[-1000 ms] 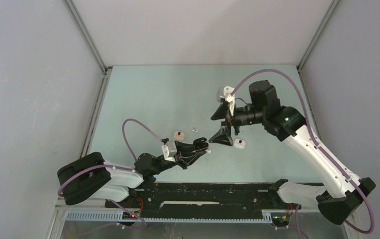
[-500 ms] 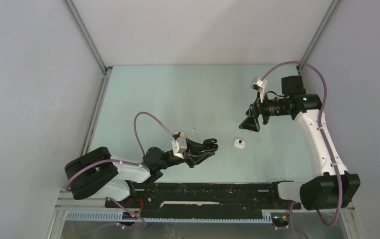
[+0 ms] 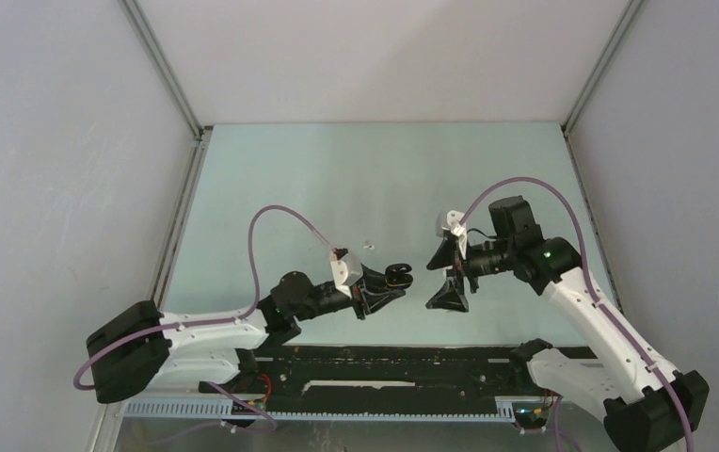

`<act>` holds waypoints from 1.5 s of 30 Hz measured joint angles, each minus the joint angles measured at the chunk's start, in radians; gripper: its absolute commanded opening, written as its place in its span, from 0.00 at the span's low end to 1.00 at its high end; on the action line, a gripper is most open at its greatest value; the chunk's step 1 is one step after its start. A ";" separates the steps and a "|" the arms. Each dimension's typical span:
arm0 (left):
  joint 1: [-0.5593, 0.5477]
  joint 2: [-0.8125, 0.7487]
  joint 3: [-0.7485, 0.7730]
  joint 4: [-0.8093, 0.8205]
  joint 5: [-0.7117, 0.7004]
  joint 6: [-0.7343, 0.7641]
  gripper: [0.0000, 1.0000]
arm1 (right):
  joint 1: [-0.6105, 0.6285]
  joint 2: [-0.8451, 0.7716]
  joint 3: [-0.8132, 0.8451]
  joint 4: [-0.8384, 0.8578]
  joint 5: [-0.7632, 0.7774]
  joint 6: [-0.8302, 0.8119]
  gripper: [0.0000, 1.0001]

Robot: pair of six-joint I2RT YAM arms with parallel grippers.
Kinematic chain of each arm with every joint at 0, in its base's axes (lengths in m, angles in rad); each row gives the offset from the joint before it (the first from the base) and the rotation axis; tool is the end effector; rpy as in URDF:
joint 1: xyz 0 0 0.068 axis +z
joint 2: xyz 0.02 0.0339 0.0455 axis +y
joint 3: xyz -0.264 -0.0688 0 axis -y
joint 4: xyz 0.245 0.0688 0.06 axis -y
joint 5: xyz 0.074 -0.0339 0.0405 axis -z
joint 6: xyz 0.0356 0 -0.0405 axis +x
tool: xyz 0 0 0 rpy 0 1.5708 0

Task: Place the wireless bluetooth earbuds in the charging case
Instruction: Close the charging case with the earbuds, then place the charging case with the earbuds at the center of the board.

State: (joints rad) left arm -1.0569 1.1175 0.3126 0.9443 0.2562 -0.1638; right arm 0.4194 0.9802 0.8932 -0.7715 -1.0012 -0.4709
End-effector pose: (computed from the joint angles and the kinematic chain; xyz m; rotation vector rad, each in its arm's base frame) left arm 0.1027 -0.2002 0.2309 0.8655 1.2825 -1.1704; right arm 0.1551 0.1020 0.3007 -1.3293 1.7634 1.1627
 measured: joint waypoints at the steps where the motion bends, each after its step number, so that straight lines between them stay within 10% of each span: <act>1: -0.005 -0.005 0.013 -0.027 -0.002 0.002 0.00 | 0.007 -0.007 -0.001 0.015 0.007 0.009 1.00; 37: -0.075 0.092 0.182 -0.388 -0.113 0.029 0.01 | -0.004 -0.071 -0.025 -0.075 -0.149 -0.155 0.97; 45: -0.054 0.206 0.308 -0.544 -0.270 -0.113 0.04 | -0.115 -0.081 -0.039 0.099 -0.024 0.033 0.99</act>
State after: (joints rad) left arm -1.1110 1.3231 0.6205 0.4004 -0.0135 -0.2771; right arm 0.3046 0.8989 0.8539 -0.6727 -1.0252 -0.4377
